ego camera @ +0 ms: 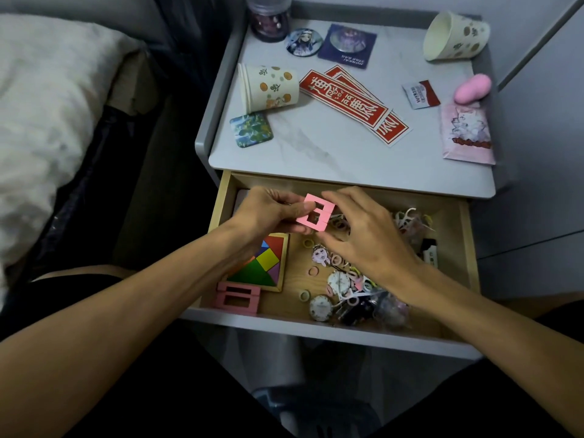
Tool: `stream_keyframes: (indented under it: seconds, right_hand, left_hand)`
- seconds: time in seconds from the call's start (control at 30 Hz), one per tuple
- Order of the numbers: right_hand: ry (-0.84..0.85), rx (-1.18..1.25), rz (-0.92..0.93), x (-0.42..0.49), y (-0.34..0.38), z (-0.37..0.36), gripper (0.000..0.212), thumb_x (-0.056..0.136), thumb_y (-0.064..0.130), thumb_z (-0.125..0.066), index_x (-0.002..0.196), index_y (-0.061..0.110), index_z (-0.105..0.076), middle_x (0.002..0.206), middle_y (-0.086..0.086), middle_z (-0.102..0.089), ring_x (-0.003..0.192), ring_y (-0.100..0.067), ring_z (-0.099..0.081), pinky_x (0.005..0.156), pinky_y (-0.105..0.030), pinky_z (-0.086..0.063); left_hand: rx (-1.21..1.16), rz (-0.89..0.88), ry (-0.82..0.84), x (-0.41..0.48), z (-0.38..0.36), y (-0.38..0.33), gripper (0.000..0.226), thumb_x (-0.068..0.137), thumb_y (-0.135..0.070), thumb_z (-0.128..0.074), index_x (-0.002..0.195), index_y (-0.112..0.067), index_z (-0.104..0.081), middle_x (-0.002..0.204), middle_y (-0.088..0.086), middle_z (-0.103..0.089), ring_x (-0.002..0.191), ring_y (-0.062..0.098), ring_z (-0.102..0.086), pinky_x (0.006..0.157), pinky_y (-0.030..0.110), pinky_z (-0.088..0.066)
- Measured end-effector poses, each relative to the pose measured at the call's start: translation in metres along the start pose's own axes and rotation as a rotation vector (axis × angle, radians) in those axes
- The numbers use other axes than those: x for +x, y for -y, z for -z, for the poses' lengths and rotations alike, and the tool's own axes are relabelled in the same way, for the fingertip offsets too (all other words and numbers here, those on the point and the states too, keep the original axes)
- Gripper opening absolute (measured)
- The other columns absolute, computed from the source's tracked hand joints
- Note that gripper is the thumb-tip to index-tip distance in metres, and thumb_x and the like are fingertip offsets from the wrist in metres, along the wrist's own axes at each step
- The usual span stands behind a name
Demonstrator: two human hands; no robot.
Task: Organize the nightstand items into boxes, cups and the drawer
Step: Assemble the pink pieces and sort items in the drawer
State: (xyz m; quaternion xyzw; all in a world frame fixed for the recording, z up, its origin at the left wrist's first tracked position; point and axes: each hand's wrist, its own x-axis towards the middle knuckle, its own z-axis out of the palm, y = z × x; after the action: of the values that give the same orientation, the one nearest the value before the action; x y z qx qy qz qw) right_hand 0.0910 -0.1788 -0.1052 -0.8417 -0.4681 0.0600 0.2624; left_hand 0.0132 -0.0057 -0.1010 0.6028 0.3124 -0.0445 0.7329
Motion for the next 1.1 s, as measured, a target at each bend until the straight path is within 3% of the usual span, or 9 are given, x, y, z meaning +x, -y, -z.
stream_keyframes:
  seconds: [0.23, 0.43, 0.53, 0.63, 0.7, 0.77, 0.83, 0.93, 1.1]
  right_hand:
    - [-0.021, 0.001, -0.008, 0.003, 0.008, -0.002, 0.053, 0.079, 0.023, -0.079, 0.127, 0.009, -0.061, 0.116, -0.005, -0.061, 0.098, -0.02, -0.062, 0.084, -0.036, -0.055]
    - [0.06, 0.046, -0.016, 0.005, 0.014, -0.009, 0.053, 0.072, 0.026, -0.08, 0.121, 0.011, -0.066, 0.104, -0.002, -0.063, 0.089, -0.016, -0.061, 0.083, -0.034, -0.053]
    - [0.145, 0.094, 0.027, 0.003, 0.012, -0.022, 0.052, 0.07, 0.026, -0.082, 0.118, 0.012, -0.069, 0.097, 0.003, -0.063, 0.083, -0.01, -0.056, 0.081, -0.033, -0.052]
    - [0.371, 0.132, 0.018, -0.008, 0.012, -0.047, 0.056, 0.074, 0.029, -0.08, 0.126, 0.014, -0.064, 0.106, 0.006, -0.059, 0.095, -0.01, -0.053, 0.091, -0.033, -0.05]
    - [0.518, 0.084, 0.065, -0.015, 0.011, -0.063, 0.056, 0.079, 0.031, -0.078, 0.13, 0.017, -0.06, 0.116, 0.004, -0.059, 0.104, -0.011, -0.053, 0.098, -0.029, -0.046]
    - [0.608, 0.004, 0.15, -0.018, 0.012, -0.076, 0.057, 0.084, 0.035, -0.074, 0.135, 0.018, -0.055, 0.125, 0.002, -0.058, 0.113, -0.011, -0.052, 0.105, -0.031, -0.042]
    - [0.656, -0.065, 0.205, -0.016, 0.013, -0.083, 0.061, 0.086, 0.041, -0.07, 0.139, 0.018, -0.051, 0.133, 0.002, -0.053, 0.122, -0.013, -0.049, 0.111, -0.033, -0.037]
    - [0.662, -0.121, 0.257, -0.011, 0.014, -0.087, 0.062, 0.087, 0.041, -0.069, 0.141, 0.018, -0.048, 0.139, 0.001, -0.05, 0.127, -0.016, -0.046, 0.114, -0.035, -0.032]
    - [0.676, -0.207, 0.426, -0.011, 0.016, -0.089, 0.052, 0.094, 0.022, -0.063, 0.143, 0.014, -0.046, 0.143, -0.006, -0.049, 0.13, -0.021, -0.047, 0.113, -0.034, -0.033]
  left_hand:
    - [-0.042, 0.047, 0.002, -0.005, 0.008, 0.001, 0.012, 0.086, -0.006, -0.071, 0.092, 0.003, -0.074, 0.09, 0.02, -0.075, 0.067, 0.024, -0.071, 0.065, 0.022, -0.061]
    - [0.127, 0.148, 0.093, -0.017, 0.021, -0.004, 0.016, 0.092, -0.007, -0.066, 0.102, 0.005, -0.067, 0.087, 0.018, -0.075, 0.065, 0.021, -0.073, 0.056, 0.018, -0.058]
    - [0.64, 0.071, 0.068, -0.024, 0.042, -0.013, 0.015, 0.094, -0.022, -0.066, 0.101, -0.009, -0.068, 0.087, 0.01, -0.075, 0.07, 0.02, -0.074, 0.062, 0.024, -0.061]
    - [1.319, -0.134, -0.341, -0.025, 0.074, -0.02, 0.028, 0.097, -0.041, -0.058, 0.099, -0.015, -0.067, 0.094, 0.008, -0.069, 0.076, 0.023, -0.068, 0.065, 0.035, -0.055]
    - [1.492, -0.084, -0.501, -0.023, 0.085, -0.021, 0.036, 0.098, -0.043, -0.053, 0.106, -0.009, -0.061, 0.103, 0.013, -0.063, 0.091, 0.033, -0.063, 0.068, 0.035, -0.043]
    - [1.518, 0.068, -0.48, -0.017, 0.088, -0.017, 0.03, 0.099, -0.037, -0.052, 0.099, -0.008, -0.056, 0.104, 0.013, -0.06, 0.089, 0.035, -0.06, 0.069, 0.037, -0.04]
    - [1.478, 0.145, -0.401, -0.009, 0.085, -0.009, 0.026, 0.098, -0.028, -0.052, 0.079, -0.011, -0.052, 0.096, 0.009, -0.062, 0.076, 0.027, -0.059, 0.069, 0.038, -0.049]
    - [1.42, 0.114, -0.27, 0.0, 0.085, -0.003, 0.028, 0.097, -0.026, -0.051, 0.07, -0.017, -0.048, 0.082, 0.007, -0.058, 0.073, 0.026, -0.062, 0.074, 0.04, -0.058]
    - [1.548, 0.048, -0.226, 0.008, 0.091, 0.002, 0.023, 0.095, -0.026, -0.05, 0.074, -0.018, -0.048, 0.079, 0.004, -0.055, 0.067, 0.023, -0.053, 0.063, 0.036, -0.044]
